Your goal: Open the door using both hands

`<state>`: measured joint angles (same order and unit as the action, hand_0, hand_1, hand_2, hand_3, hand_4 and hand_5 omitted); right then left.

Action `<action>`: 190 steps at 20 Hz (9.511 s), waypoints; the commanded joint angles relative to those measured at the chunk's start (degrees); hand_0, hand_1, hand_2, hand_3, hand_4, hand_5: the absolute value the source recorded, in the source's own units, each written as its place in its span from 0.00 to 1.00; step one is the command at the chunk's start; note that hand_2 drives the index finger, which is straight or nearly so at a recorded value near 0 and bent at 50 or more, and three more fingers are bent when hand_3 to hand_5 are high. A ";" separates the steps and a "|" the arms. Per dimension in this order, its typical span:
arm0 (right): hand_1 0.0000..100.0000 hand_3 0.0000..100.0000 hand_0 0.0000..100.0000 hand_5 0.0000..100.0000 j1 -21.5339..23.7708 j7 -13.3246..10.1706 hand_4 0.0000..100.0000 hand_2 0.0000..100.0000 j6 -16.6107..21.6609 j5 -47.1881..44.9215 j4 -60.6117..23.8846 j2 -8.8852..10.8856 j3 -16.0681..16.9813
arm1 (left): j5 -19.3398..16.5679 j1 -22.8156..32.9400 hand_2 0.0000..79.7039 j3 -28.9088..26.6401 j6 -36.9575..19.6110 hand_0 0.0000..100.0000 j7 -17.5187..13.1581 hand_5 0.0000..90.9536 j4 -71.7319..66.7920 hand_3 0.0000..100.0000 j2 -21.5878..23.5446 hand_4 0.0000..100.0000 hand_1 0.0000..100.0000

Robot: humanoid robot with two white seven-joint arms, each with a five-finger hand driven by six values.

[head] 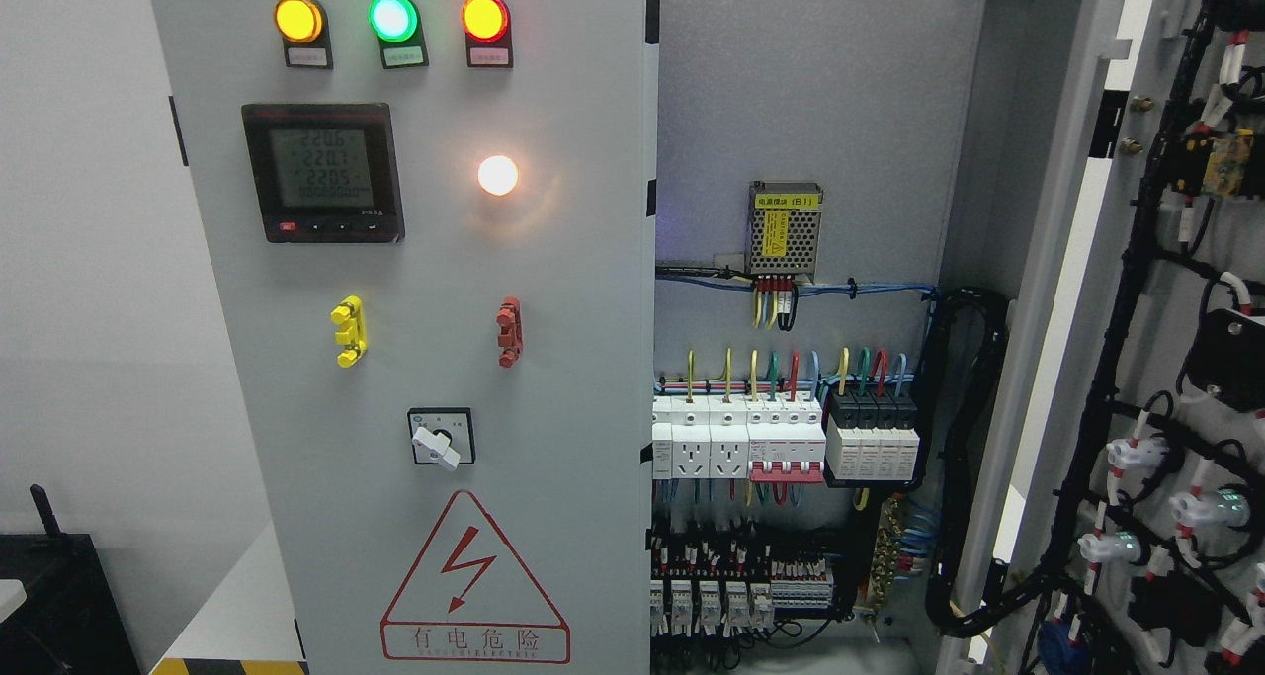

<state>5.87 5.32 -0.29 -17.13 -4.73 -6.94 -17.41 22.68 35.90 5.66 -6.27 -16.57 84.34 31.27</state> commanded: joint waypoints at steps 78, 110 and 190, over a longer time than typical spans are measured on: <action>0.39 0.00 0.12 0.00 37.03 -6.82 0.00 0.00 35.34 10.36 -98.37 15.74 2.64 | -34.36 -28.16 0.00 -19.81 -3.40 0.12 3.30 0.00 -78.98 0.00 -33.90 0.00 0.39; 0.39 0.00 0.12 0.00 -10.35 -6.91 0.00 0.00 6.18 9.92 -99.33 8.61 0.02 | -33.66 -28.16 0.00 -19.72 -4.19 0.12 3.03 0.00 -79.33 0.00 -33.99 0.00 0.39; 0.39 0.00 0.12 0.00 -35.31 6.28 0.00 0.00 -3.93 -4.75 -74.29 7.73 -2.36 | -33.66 -28.16 0.00 -19.72 -4.19 0.12 3.03 0.00 -79.33 0.00 -33.90 0.00 0.39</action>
<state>-28.99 11.25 -4.25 -21.05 -80.19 0.00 -20.16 -10.99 7.73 -14.06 -10.49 -13.54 5.01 -2.69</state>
